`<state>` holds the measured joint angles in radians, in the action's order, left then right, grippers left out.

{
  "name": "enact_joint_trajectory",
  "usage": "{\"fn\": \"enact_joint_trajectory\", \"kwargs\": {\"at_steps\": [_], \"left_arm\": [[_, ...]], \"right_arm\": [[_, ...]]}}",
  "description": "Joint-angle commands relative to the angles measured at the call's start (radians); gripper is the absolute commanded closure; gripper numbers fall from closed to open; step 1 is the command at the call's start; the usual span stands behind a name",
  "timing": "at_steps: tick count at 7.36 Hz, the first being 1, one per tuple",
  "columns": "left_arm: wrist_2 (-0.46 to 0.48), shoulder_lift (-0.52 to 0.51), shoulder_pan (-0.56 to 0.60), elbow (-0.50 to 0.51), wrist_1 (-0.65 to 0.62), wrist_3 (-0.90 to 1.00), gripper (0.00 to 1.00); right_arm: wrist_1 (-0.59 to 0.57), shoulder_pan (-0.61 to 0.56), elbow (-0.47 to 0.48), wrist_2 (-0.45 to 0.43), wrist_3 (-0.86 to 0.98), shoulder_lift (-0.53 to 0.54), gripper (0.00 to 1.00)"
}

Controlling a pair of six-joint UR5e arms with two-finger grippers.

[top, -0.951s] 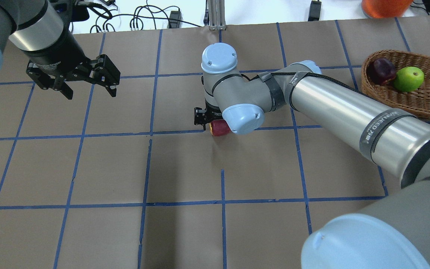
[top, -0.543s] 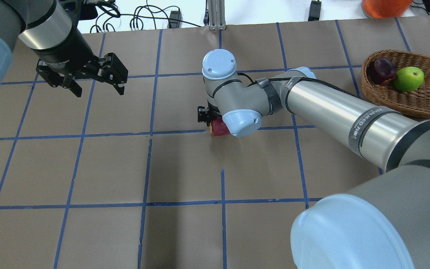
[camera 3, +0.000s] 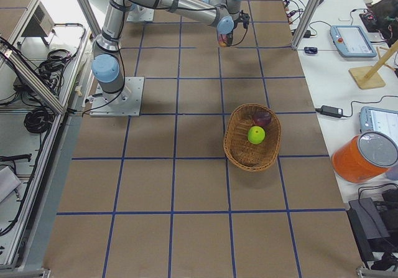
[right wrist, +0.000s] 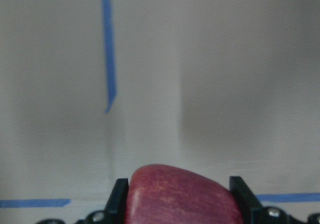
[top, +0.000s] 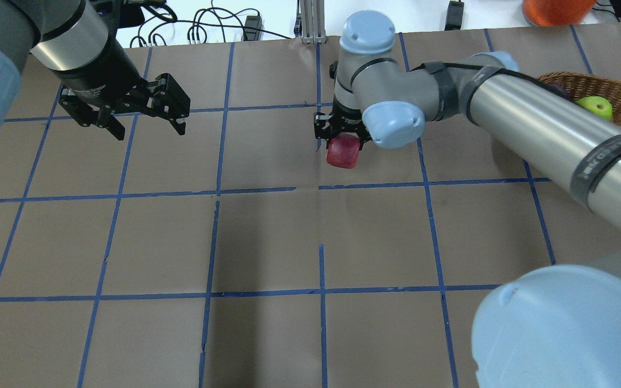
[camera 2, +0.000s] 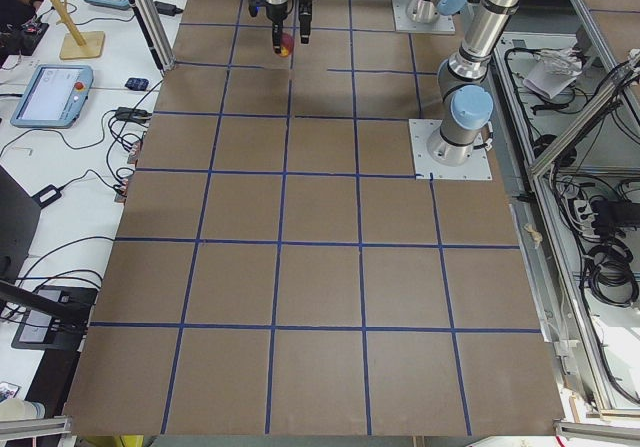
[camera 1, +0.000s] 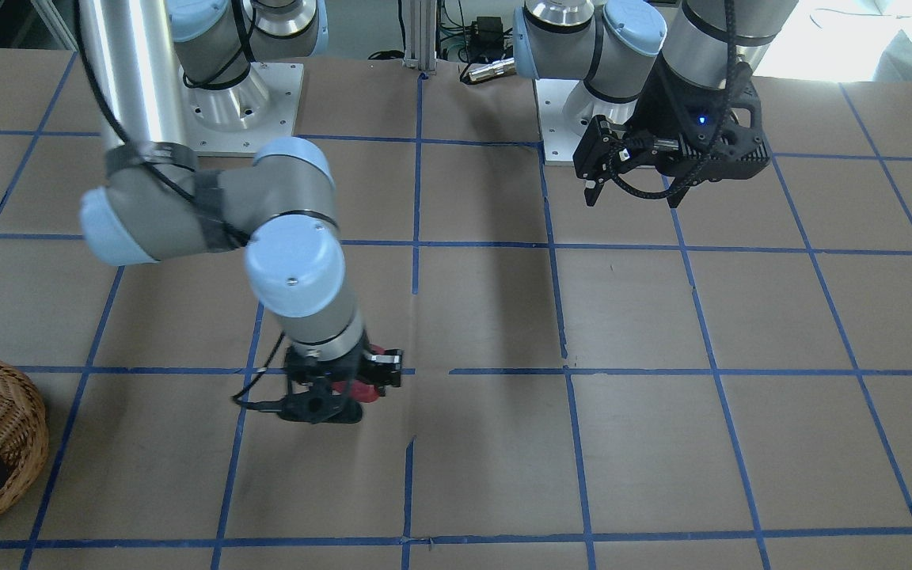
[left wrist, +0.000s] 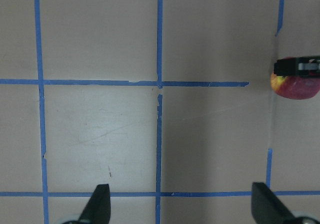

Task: Put all apples into basket
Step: 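Carry the second red apple to the basket with the right gripper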

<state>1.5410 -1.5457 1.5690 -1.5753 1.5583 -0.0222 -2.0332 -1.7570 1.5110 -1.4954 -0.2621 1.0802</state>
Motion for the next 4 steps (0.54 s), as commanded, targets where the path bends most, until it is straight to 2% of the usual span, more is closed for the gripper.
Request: {"fn": "enact_joint_trajectory", "kwargs": {"at_steps": [1, 2, 3, 4], "left_arm": [[0.002, -0.001, -0.003, 0.001, -0.001, 0.002, 0.0], [0.001, 0.004, -0.003, 0.0, 0.0, 0.002, 0.0], [0.001, 0.003, -0.004, 0.003, -0.001, 0.002, 0.0], [0.001, 0.001, -0.003, 0.001, -0.001, 0.002, 0.0]], "right_arm": [[0.148, 0.263, -0.077, -0.076, 0.321, 0.04, 1.0], [0.156, 0.419, -0.086, -0.078, 0.463, 0.037, 1.0], [0.13, 0.548, -0.084, -0.065, 0.77, 0.014, 1.0], [0.029, 0.636, -0.104, -0.081, 0.925, -0.027, 1.0]]}}
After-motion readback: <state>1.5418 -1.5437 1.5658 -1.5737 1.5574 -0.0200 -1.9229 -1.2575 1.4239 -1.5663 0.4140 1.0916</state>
